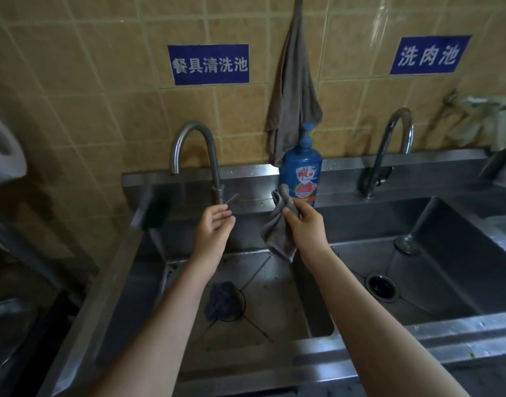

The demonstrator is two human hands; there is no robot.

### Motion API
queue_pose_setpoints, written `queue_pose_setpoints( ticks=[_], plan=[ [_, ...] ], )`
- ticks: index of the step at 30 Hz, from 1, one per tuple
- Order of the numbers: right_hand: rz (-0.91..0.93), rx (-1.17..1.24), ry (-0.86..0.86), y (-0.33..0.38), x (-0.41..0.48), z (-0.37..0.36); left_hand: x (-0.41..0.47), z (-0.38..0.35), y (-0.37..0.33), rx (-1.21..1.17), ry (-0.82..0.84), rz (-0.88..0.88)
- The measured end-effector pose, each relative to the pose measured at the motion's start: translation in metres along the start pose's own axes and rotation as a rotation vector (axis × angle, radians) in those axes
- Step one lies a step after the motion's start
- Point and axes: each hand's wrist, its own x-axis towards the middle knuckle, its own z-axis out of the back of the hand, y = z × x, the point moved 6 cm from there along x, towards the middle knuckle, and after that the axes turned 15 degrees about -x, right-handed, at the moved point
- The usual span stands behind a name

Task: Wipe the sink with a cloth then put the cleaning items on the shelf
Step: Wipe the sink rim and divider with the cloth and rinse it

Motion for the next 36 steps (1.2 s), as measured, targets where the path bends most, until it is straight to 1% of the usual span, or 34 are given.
queue_pose_setpoints(
  ticks=[6,12,21,25,28,32,36],
  plan=[
    [-0.003,-0.110,-0.034,-0.009,0.037,-0.019,0.049,0.004,0.023,-0.038,0.028,0.041],
    [-0.028,-0.126,-0.038,-0.024,0.064,-0.045,0.085,0.015,0.053,-0.054,0.022,0.092],
    [-0.089,-0.113,0.073,-0.058,0.089,-0.072,0.115,0.014,0.101,-0.018,0.007,0.174],
    [-0.087,-0.102,0.057,-0.072,0.105,-0.079,0.126,0.010,0.124,-0.008,-0.010,0.227],
    [-0.092,-0.113,0.061,-0.085,0.117,-0.085,0.134,0.006,0.142,0.032,-0.041,0.252],
    [-0.145,-0.084,0.180,-0.107,0.134,-0.100,0.149,0.005,0.165,0.150,-0.072,0.230],
    [-0.158,-0.106,0.237,-0.124,0.145,-0.117,0.161,0.009,0.193,0.254,-0.092,0.255]
  ],
)
